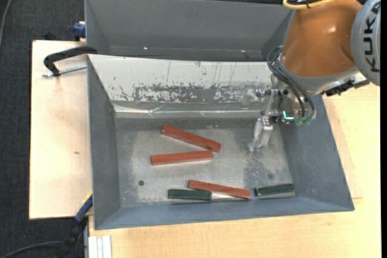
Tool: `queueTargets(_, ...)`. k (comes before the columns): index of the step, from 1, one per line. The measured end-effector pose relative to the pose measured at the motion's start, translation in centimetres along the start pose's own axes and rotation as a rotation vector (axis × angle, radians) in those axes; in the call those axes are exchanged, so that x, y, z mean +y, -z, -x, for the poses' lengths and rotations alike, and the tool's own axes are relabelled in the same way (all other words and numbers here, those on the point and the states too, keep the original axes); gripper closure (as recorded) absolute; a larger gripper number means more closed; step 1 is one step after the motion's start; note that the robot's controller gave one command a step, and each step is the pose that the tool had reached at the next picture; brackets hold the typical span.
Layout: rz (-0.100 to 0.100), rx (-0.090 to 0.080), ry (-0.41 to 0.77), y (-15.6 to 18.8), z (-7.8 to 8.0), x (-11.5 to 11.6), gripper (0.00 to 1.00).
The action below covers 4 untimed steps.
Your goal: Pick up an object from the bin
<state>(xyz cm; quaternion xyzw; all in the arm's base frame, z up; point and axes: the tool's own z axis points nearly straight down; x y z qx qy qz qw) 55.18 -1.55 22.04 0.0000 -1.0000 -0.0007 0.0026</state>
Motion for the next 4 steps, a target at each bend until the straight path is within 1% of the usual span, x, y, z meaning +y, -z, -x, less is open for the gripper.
queueTargets(1, 0.0, -0.003, 0.339, -7.2, 1.8, 5.9, 0.0)
queueTargets(2, 0.0, -0.001, 0.475, -15.3, 2.9, 8.1, 0.0)
queueTargets(3, -0.001, -0.006, 0.472, -14.9, 3.1, 8.0, 1.0)
queueTargets(4, -0.004, -0.018, 0.714, 1.5, 1.1, 10.7, 1.0)
